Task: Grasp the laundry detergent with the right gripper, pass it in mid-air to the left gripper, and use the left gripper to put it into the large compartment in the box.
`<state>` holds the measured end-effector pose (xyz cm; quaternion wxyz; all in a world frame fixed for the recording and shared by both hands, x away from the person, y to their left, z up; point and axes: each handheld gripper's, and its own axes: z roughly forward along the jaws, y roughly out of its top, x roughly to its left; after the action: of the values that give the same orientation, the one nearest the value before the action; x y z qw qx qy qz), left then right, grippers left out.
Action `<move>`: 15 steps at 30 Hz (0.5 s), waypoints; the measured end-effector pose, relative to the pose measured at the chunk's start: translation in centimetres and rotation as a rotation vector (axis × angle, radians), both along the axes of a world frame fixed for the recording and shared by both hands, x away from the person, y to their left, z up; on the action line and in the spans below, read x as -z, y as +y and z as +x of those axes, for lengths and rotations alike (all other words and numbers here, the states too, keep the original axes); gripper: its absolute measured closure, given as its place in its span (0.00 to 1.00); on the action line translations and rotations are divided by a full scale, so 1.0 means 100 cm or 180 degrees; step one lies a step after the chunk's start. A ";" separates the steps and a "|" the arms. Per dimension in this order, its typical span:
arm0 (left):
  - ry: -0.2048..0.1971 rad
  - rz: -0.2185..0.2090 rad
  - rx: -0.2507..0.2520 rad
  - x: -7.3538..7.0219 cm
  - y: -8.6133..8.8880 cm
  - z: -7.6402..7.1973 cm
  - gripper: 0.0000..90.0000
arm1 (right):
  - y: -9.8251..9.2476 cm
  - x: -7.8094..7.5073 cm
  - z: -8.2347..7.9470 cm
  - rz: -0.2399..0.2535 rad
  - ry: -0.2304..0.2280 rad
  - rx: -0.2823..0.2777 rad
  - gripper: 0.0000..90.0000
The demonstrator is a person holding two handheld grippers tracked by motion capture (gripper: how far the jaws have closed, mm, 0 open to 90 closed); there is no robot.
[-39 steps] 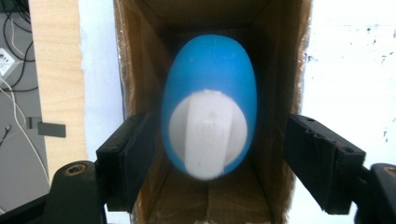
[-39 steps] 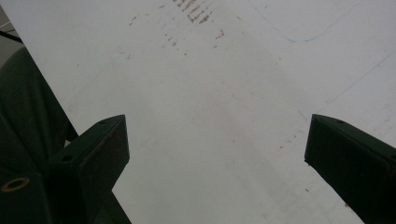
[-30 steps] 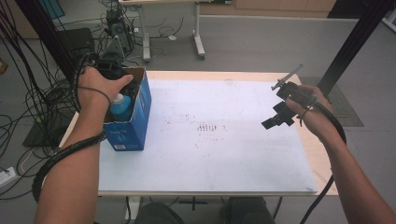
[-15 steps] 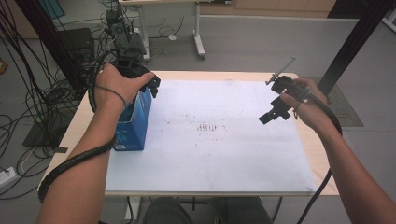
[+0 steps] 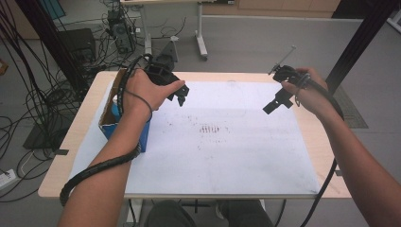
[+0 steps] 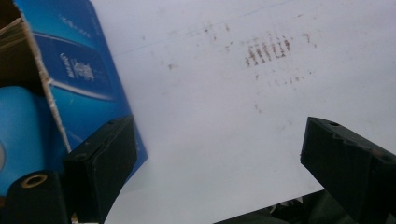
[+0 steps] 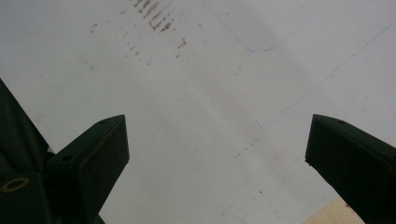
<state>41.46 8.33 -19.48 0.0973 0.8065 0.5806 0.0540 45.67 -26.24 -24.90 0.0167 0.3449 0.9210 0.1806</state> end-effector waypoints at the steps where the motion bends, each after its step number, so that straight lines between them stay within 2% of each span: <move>1: 0.0001 0.0001 0.0024 0.000 -0.003 0.000 0.13 | -0.001 0.000 0.002 -0.0004 0.0008 0.0002 0.07; 7: 0.0008 -0.0013 0.0086 0.002 -0.013 -0.001 0.13 | 0.002 -0.002 0.008 -0.0023 0.0004 0.0005 0.07; 15: 0.0036 -0.0012 0.0090 0.005 -0.014 0.001 0.13 | 0.005 -0.003 0.013 -0.0054 -0.0013 -0.0012 0.06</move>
<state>41.58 6.93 -20.00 0.0963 0.8147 0.5699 0.0468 46.99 -25.77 -24.56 0.0211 0.3426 0.9231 0.1735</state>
